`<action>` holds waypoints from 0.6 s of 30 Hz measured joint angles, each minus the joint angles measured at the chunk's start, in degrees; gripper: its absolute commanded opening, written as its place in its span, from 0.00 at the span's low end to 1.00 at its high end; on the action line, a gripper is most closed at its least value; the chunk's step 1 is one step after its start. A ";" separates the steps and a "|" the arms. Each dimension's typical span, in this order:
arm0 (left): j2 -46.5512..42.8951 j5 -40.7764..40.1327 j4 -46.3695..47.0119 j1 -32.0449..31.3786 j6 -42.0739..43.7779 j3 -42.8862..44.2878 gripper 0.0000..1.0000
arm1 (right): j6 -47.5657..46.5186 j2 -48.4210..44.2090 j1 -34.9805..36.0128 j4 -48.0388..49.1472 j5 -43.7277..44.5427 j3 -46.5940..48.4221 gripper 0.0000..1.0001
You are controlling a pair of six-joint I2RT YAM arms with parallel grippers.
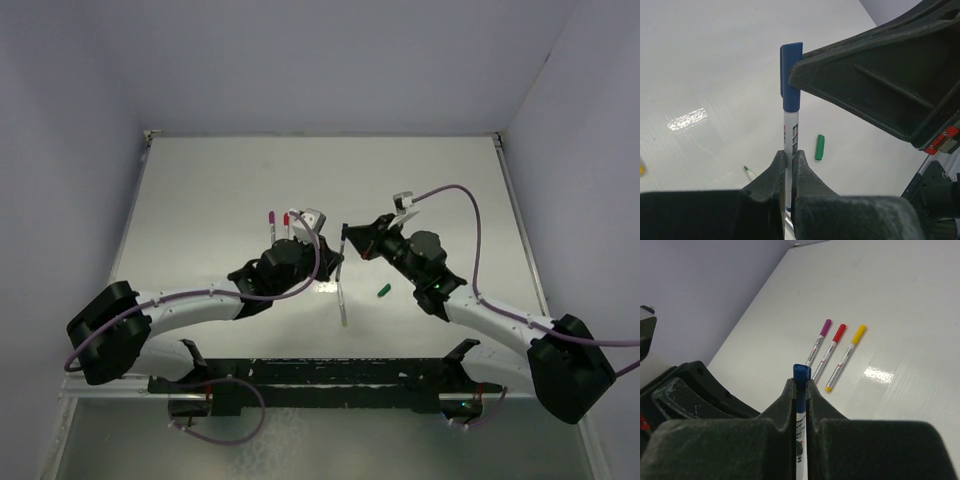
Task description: Insert the pens into the pen caps
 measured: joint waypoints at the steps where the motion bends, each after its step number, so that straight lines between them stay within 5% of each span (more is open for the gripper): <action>1: 0.00 0.04 -0.02 0.11 0.31 0.02 0.00 | -0.42 0.00 0.00 -0.55 -0.02 0.33 0.00; 18: 0.00 0.72 -3.34 2.01 2.67 0.04 0.00 | -7.52 3.30 1.29 -8.00 -3.06 5.60 0.00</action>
